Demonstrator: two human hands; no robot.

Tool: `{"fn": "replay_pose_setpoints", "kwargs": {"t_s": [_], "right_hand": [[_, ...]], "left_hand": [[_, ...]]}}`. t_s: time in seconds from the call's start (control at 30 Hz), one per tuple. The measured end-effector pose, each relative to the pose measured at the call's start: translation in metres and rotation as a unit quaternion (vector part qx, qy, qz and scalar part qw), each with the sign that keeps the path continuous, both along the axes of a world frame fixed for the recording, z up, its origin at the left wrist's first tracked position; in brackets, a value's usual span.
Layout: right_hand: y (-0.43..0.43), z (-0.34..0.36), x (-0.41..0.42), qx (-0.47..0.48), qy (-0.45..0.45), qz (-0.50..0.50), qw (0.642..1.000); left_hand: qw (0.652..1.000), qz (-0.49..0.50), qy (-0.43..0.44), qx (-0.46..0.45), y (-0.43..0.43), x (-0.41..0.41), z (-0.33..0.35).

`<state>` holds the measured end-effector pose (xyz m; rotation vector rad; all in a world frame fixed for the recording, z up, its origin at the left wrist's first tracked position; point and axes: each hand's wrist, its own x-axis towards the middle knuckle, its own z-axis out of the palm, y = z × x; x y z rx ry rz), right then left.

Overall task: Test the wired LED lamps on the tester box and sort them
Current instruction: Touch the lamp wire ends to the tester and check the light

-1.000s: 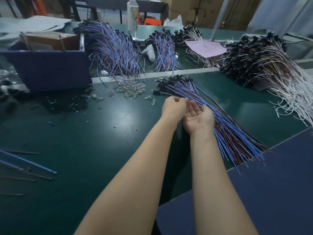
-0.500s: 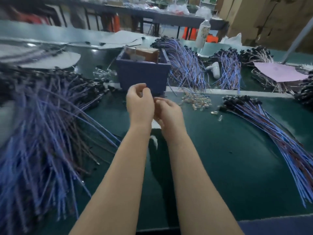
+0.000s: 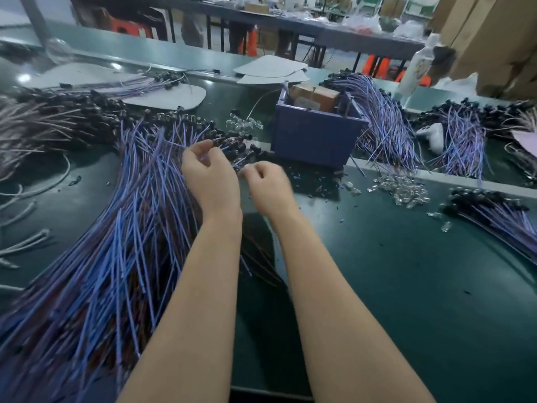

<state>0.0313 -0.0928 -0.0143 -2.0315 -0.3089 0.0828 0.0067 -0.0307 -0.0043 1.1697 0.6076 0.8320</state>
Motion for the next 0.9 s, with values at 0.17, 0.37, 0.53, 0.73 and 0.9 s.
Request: {"fn": "replay_pose_setpoints", "kwargs": {"t_s": [0.17, 0.37, 0.53, 0.73, 0.9], "right_hand": [[-0.045, 0.012, 0.001, 0.155, 0.001, 0.026, 0.988], [-0.099, 0.014, -0.003, 0.061, 0.002, 0.045, 0.997], [-0.116, 0.012, -0.007, -0.075, -0.021, 0.035, 0.996], [-0.132, 0.026, -0.013, 0.047, 0.014, 0.088, 0.995], [-0.152, 0.017, -0.011, 0.174, 0.144, 0.159, 0.961]], "left_hand": [[0.990, -0.114, 0.079, -0.001, -0.013, 0.011, -0.007], [0.974, -0.130, 0.072, -0.170, -0.027, 0.018, -0.008], [0.957, -0.244, -0.010, -0.154, -0.047, 0.021, 0.001], [0.949, -0.269, -0.165, -0.024, -0.060, 0.018, 0.031], [0.971, -0.128, -0.172, -0.105, -0.052, 0.024, 0.035]]}}
